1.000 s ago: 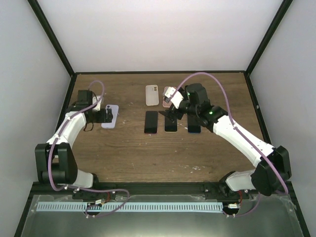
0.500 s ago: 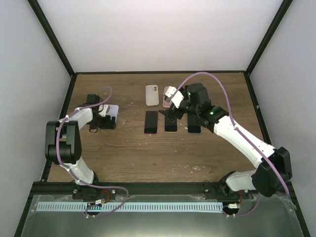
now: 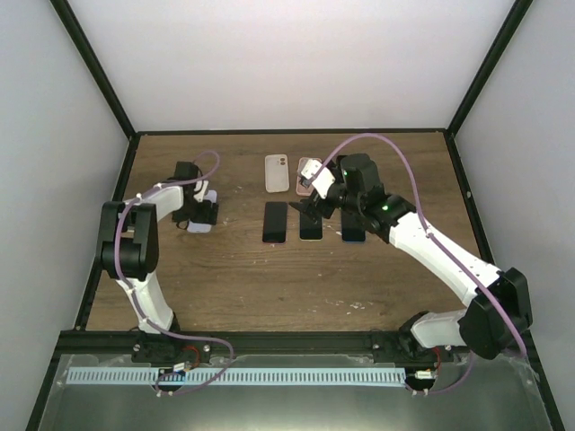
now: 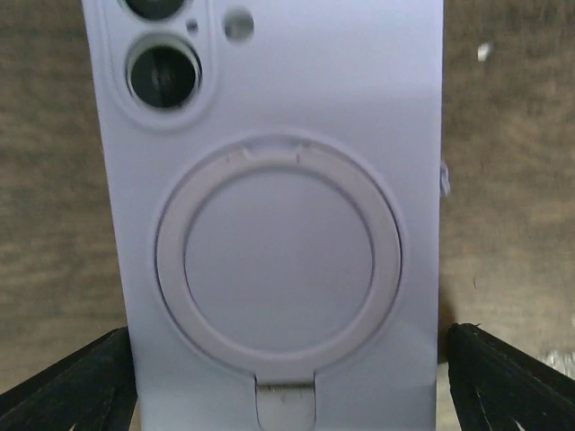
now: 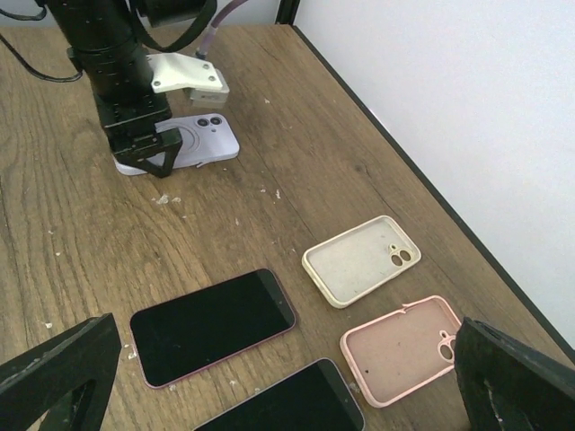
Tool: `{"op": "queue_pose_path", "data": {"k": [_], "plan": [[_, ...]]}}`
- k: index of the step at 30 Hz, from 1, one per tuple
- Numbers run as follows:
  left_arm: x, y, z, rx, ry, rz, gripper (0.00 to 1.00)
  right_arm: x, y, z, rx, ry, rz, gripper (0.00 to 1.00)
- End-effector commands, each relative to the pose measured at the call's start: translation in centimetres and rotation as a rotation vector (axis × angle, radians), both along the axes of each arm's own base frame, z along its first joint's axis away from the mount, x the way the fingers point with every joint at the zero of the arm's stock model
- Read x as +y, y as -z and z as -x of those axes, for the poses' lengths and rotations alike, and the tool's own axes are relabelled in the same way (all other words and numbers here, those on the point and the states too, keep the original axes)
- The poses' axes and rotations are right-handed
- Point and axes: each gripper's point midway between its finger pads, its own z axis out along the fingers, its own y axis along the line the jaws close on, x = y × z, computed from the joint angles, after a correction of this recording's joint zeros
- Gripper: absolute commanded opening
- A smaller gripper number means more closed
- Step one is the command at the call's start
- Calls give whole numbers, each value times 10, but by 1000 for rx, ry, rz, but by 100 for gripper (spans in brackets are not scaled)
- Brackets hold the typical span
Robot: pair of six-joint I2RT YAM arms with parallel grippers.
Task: Take the phone out of the phone case
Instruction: Pick up the phone at the center of the board, then adjust the phone.
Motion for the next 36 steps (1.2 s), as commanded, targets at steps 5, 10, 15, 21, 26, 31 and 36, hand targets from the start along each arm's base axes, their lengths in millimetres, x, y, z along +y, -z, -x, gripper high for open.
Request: {"op": "queue_pose_path", "data": {"k": [5, 10, 15, 21, 26, 31, 36], "plan": [[-2, 23, -5, 57, -36, 3, 83, -2, -14, 2, -22, -1, -37, 100], [-13, 8, -4, 45, -41, 76, 61, 2, -10, 4, -5, -30, -34, 100], [-29, -35, -8, -60, -7, 157, 50, 9, -10, 2, 11, -55, -30, 100], [-60, -93, 2, -180, 82, 297, 45, 21, -13, 2, 67, -106, -49, 100], [-81, -138, 17, -291, 142, 421, 45, 35, -21, 6, 177, -143, -120, 100], [-113, -196, 42, -399, 268, 596, 42, 49, -48, 8, 268, -172, -223, 100], [-144, -254, 85, -442, 445, 837, 39, 50, -85, 42, 91, -391, -238, 100]]}}
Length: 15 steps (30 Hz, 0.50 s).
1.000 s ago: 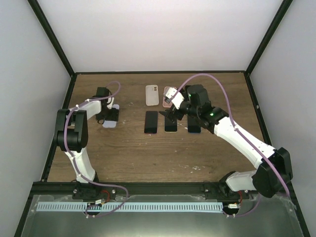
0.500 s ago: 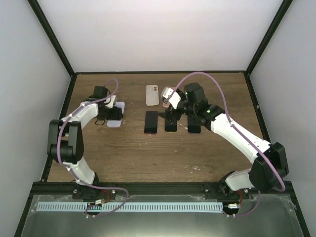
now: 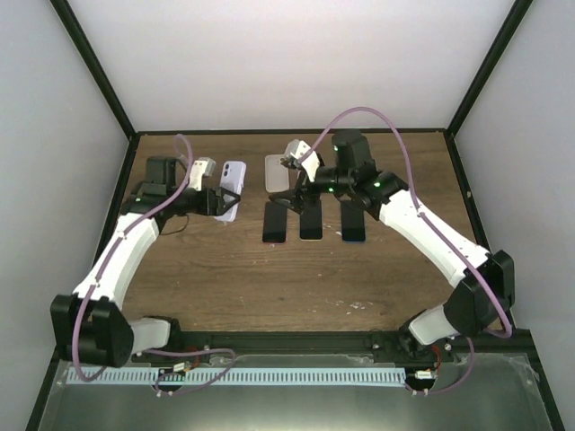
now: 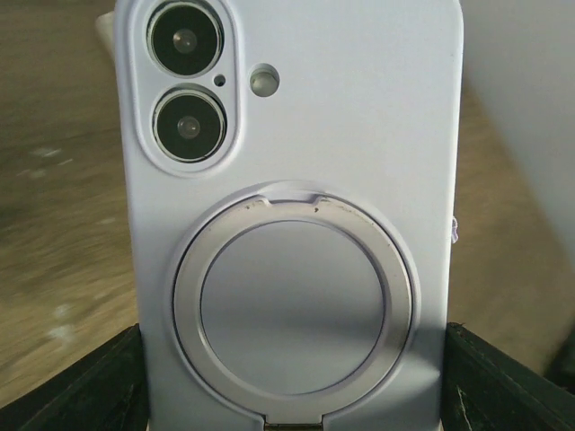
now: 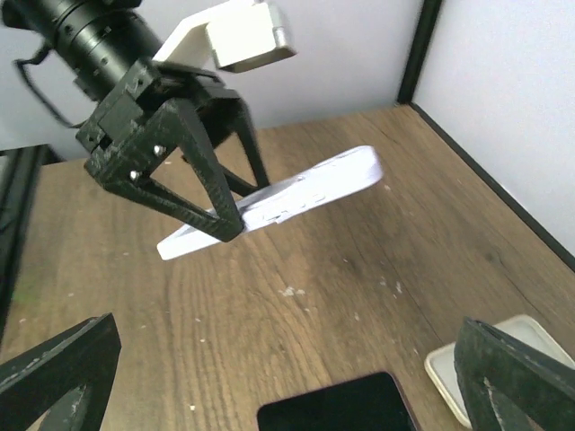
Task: Take the phone out of the phone case
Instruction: Adjust the phone.
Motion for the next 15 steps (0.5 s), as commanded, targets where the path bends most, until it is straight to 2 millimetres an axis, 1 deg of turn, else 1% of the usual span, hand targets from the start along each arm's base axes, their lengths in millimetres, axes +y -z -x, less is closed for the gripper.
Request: {"op": "queue_pose_path", "data": {"k": [1, 4, 7, 10, 13, 15], "plan": [[-40, -72, 43, -123, 255, 259, 39, -2, -48, 42, -166, -228, -73, 100], [-50, -90, 71, -151, 365, 319, 39, -7, -60, 68, -222, -377, -48, 100], [-58, -101, 97, -175, 471, 367, 39, -16, -69, 86, -329, -450, -10, 100], [-65, -107, 121, -175, 571, 401, 39, -23, -69, 90, -417, -473, 58, 98], [-78, -106, 148, -157, 671, 402, 39, -30, -68, 97, -490, -509, 112, 98], [-88, -103, 165, -147, 739, 398, 38, -33, -72, 101, -535, -544, 136, 97]]}}
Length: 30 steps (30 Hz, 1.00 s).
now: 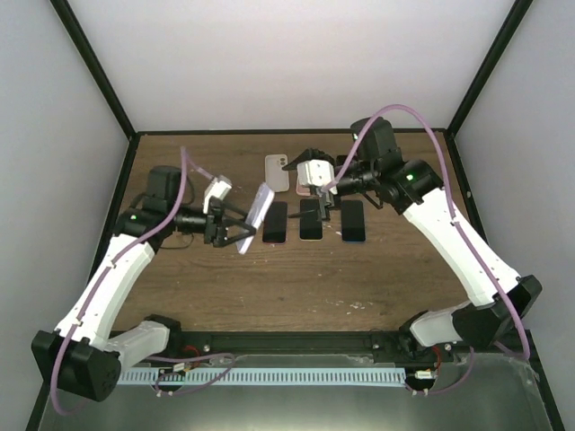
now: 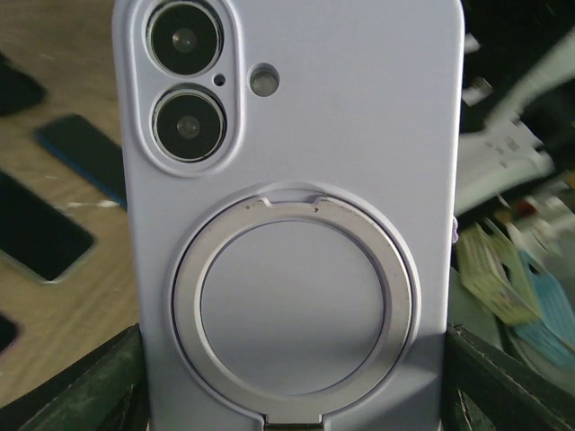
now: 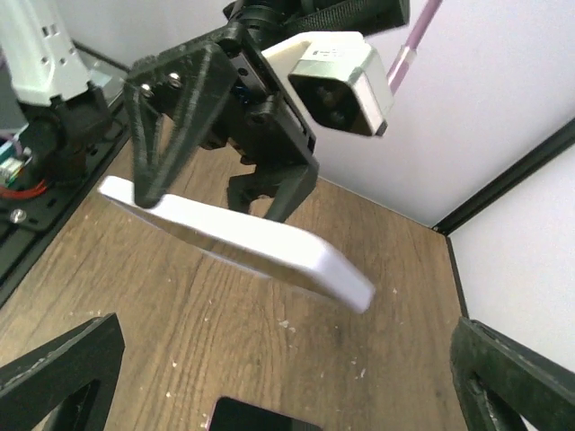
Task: Take the phone out of the phone case
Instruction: Adjust the phone.
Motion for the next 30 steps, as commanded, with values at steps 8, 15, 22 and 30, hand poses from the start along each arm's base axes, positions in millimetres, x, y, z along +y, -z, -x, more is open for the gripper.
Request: {"op": "queue_pose_path", "data": {"k": [8, 15, 22, 30], "plan": [[-29, -14, 72, -49, 306, 71, 38, -21, -21, 63, -206, -253, 75, 77], [-38, -19, 84, -47, 383, 76, 37, -14, -2, 78, -266, -298, 160, 68], [-43, -20, 94, -36, 437, 82, 36, -5, 4, 80, -270, -316, 181, 58], [-43, -24, 97, -31, 455, 98, 37, 0, 16, 90, -235, -341, 213, 40]]}}
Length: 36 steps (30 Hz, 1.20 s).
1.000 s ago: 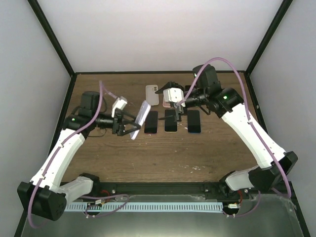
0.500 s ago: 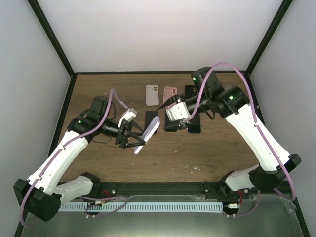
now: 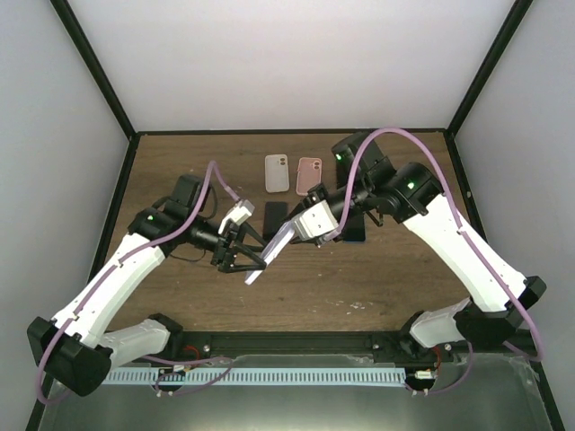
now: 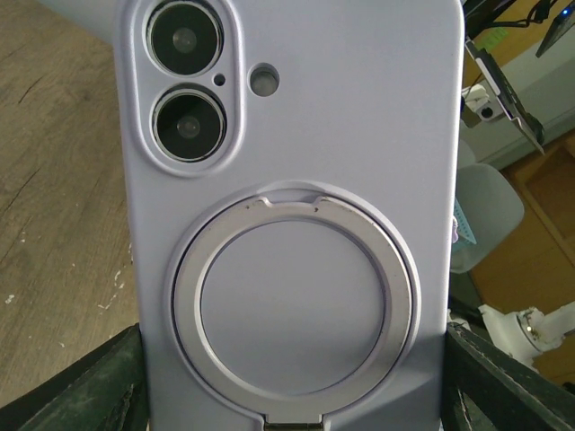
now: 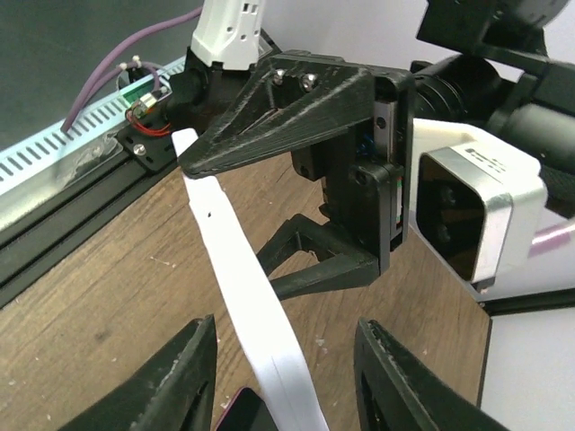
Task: Take the phone out of the phone case
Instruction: Adjust the phone.
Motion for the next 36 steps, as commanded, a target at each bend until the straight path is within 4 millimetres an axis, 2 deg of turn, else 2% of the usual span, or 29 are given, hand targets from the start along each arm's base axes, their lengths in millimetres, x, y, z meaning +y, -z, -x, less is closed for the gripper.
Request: {"op": "queue_pose_path", "data": {"k": [1, 9, 11, 13, 16, 19, 22, 25, 28, 32, 36], "plan": [[-1, -24, 8, -54, 60, 83, 37, 0, 7, 6, 22, -2, 32, 38], [0, -25, 10, -54, 68, 85, 37, -3, 21, 6, 1, 16, 78, 21], [-1, -25, 8, -54, 64, 80, 40, -2, 21, 7, -2, 19, 84, 12], [-1, -23, 6, -64, 52, 69, 51, -2, 20, 8, -3, 26, 83, 2], [1, -19, -4, -98, 6, 37, 71, -4, 19, 7, -7, 50, 83, 1], [13, -23, -27, -147, -102, 22, 87, -7, 22, 4, 6, 92, 94, 1], [30, -27, -57, -195, -243, -7, 98, -8, 18, 8, 62, 117, 80, 1], [39, -26, -70, -223, -301, -45, 100, -5, 12, 14, 150, 135, 56, 1], [44, -24, -72, -230, -314, -69, 100, -4, 20, 12, 216, 184, 61, 1], [49, -22, -59, -259, -279, -109, 100, -3, 36, 10, 311, 242, 91, 1], [58, -8, -39, -313, -204, -180, 99, 0, 49, 10, 463, 268, 122, 1]]}}
